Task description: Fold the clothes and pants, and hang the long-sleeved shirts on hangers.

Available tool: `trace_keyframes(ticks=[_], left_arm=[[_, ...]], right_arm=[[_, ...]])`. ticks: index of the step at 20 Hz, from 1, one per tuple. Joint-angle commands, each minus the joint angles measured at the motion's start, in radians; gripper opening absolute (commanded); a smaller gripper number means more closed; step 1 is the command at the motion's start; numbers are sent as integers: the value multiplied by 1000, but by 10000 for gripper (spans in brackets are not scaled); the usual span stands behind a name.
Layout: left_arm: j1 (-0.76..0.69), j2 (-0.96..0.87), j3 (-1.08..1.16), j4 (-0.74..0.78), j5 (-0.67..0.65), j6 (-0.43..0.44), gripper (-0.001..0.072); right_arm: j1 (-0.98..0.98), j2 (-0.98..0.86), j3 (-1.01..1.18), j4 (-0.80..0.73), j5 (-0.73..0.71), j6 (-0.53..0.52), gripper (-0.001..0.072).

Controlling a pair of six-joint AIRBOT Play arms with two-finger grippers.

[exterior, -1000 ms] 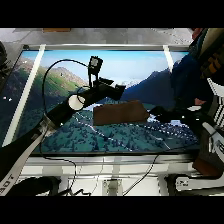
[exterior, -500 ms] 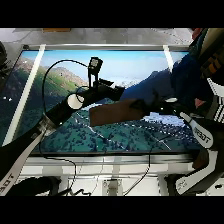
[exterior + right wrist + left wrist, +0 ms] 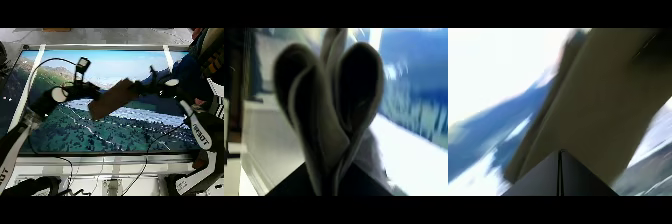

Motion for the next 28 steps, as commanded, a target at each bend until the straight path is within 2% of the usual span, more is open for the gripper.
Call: trace_keyframes(ticks=[1,3,6,10,13,16,18,20,21,22,23,28], left_arm=[[190,21,0,361,-191,-238,12],[279,40,0,505,-229,-314,11],[375,83,0,530,-258,-331,12],[399,95,0,530,-257,-331,12],[397,95,0,529,-257,-331,12],[396,95,0,530,-257,-331,12],[396,95,0,530,-257,-331,12],[396,95,0,530,-257,-331,12],[396,95,0,530,-257,-331,12],[396,95,0,530,-257,-331,12],[396,95,0,530,-257,-331,13],[396,95,0,530,-257,-331,13]], right_arm=[[-135,83,125,-2,57,51,22],[-254,156,156,-29,57,103,22],[-447,274,174,-145,85,197,22],[-746,481,174,-541,234,326,22],[-969,633,174,-862,282,444,22],[-1164,730,173,-1123,325,451,22],[-1274,745,173,-1257,413,451,22],[-1374,744,160,-1273,451,499,23],[-1399,742,153,-1268,431,552,65],[-1411,741,145,-1271,401,591,290],[-1410,741,139,-1273,369,608,677],[-1408,741,137,-1168,288,629,681]])
